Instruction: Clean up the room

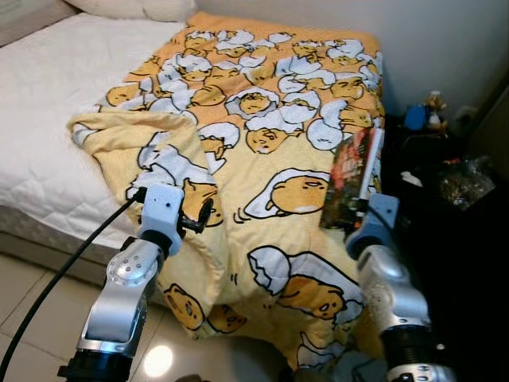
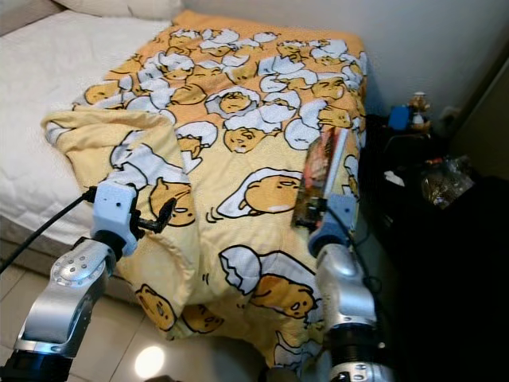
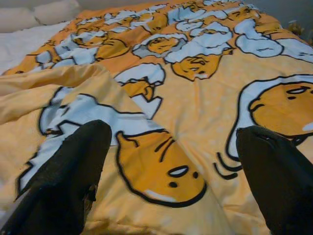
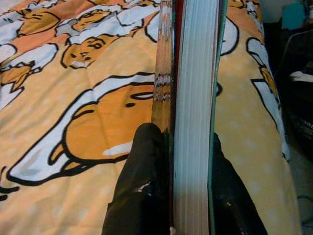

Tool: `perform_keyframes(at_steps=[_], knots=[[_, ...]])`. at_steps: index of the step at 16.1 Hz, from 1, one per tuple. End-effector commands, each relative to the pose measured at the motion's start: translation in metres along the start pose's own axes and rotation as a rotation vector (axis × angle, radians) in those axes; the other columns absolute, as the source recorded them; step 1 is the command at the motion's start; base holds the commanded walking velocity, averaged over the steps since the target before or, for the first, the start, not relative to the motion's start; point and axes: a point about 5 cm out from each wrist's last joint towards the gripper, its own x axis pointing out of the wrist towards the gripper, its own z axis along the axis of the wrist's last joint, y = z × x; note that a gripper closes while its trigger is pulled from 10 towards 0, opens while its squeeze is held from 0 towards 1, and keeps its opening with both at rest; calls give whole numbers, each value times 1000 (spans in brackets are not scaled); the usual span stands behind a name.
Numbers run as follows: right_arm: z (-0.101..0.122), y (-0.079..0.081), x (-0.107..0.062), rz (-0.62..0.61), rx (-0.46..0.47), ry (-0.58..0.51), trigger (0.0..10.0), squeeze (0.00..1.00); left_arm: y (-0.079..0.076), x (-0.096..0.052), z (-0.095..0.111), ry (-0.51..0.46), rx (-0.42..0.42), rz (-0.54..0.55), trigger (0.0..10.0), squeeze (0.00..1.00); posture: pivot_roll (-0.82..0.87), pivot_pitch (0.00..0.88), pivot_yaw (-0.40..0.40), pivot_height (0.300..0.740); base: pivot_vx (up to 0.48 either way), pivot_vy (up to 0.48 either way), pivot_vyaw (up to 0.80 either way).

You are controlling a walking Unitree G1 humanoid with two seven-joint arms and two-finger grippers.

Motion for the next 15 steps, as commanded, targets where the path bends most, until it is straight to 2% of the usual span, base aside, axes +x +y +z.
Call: perform_keyframes(at_steps=[1,4,15], knots=[[10,10,2,34,3,-40,10000,0,2,-1,-1,8,4,6,10000,0,39,0,-3,740,0,315,0],[10,9,3,32,2,-35,10000,0,3,0,-1,12,6,11,10000,0,40,0,-3,740,0,315,0],[10,8,4,25,-7,-19,10000,0,5,0,-1,16,7,20,10000,0,39,0,-6,740,0,311,-788]])
